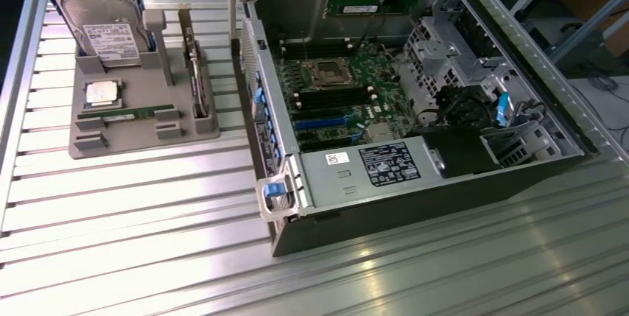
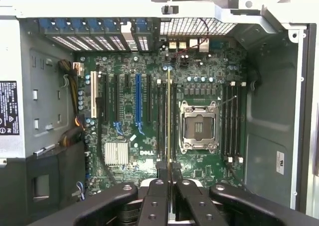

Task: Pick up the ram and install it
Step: 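Pick up the ram and move it above insertion slot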

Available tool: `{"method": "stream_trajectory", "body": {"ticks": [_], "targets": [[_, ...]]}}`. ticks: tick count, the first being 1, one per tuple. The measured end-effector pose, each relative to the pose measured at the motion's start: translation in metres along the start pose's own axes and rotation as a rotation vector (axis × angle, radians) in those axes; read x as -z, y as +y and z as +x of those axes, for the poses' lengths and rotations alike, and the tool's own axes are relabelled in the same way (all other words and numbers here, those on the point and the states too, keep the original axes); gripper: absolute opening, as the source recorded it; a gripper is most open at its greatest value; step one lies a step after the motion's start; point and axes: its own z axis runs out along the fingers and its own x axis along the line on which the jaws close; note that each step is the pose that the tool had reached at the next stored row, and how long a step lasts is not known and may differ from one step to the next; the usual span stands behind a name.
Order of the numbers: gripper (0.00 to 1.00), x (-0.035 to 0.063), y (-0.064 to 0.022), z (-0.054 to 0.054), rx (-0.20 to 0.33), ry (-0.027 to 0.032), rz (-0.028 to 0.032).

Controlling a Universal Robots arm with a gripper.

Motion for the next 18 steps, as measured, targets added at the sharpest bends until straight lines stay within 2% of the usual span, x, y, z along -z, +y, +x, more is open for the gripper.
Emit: {"method": "stream_trajectory", "body": {"ticks": [3,5,8,15,18], "targets": [[0.12,-0.0015,0.0037,0.001,0.000,-0.0244,0.0085],[0.12,-0.0021,0.0044,0.001,0.000,-0.0286,0.0102],[0.12,-0.0043,0.0045,0.001,0.000,-0.0301,0.0109],[0.12,-0.0284,0.0045,0.001,0.000,-0.0299,0.0112],[0.12,-0.0325,0.0045,0.001,0.000,-0.0297,0.0112]]}}
